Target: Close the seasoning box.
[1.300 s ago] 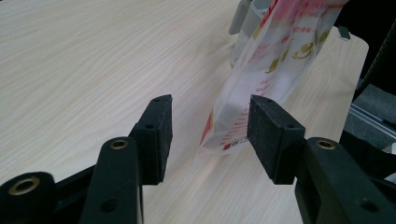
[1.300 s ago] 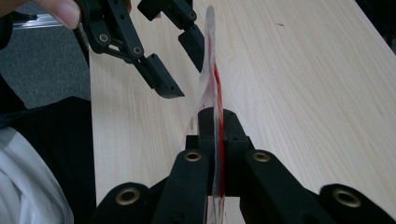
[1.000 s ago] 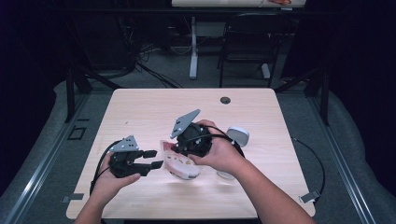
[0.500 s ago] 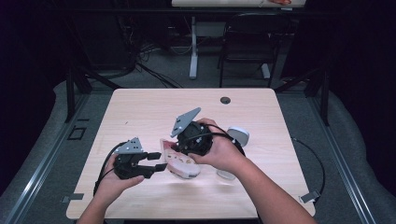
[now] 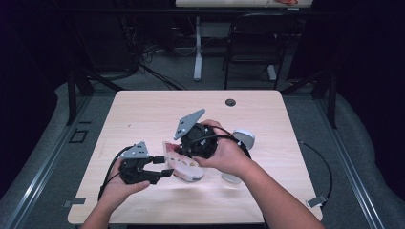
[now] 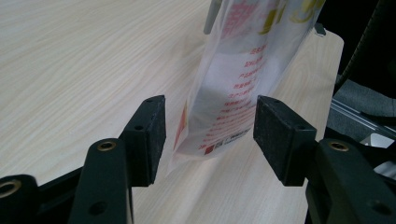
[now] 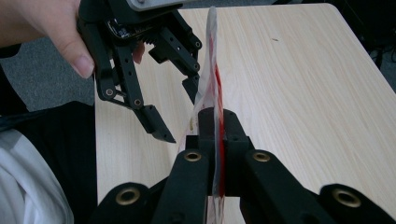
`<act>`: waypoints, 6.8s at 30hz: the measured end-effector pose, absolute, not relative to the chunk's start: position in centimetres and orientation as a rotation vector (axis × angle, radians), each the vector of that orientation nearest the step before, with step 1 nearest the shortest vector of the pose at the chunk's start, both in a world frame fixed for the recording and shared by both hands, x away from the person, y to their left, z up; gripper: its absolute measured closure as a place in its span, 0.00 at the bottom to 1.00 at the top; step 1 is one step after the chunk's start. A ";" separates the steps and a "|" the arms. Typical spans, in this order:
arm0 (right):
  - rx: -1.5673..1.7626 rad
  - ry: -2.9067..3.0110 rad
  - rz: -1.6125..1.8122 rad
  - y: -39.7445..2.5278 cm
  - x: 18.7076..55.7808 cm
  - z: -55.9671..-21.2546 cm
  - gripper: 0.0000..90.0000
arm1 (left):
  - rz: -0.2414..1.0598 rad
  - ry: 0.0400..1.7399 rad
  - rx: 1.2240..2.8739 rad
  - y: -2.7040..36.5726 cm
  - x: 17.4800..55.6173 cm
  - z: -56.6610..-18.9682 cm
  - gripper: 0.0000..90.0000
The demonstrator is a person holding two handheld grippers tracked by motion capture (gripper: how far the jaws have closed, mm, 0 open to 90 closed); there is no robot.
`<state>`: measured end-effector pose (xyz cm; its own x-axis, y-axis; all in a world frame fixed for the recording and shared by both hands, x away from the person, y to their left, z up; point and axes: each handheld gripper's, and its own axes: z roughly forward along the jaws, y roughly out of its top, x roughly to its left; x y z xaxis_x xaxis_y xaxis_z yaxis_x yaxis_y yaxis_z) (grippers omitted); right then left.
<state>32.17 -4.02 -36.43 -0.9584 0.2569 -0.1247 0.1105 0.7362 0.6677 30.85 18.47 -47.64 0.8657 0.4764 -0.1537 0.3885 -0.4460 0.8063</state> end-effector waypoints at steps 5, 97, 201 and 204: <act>0.290 2.726 1.038 -4.0 32.1 -36.3 1.00 | 0.109 0.614 2.087 18.2 30.8 -47.9 0.49; 0.224 2.722 1.081 -3.8 31.5 -35.5 1.00 | 0.006 0.535 2.145 16.5 31.5 -51.9 0.62; 0.499 2.592 1.332 -13.5 32.9 -41.0 0.98 | -0.041 0.609 2.266 17.5 31.7 -49.4 0.81; 0.502 2.588 1.337 -13.6 32.9 -41.3 0.98 | -0.038 0.614 2.275 17.4 31.6 -49.4 0.82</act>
<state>32.86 -13.64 -41.29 -0.9257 0.3782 -0.0089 0.2116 0.5370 0.8166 31.63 17.38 -49.35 0.8835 0.4184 -0.2106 0.4410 -0.5918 0.6748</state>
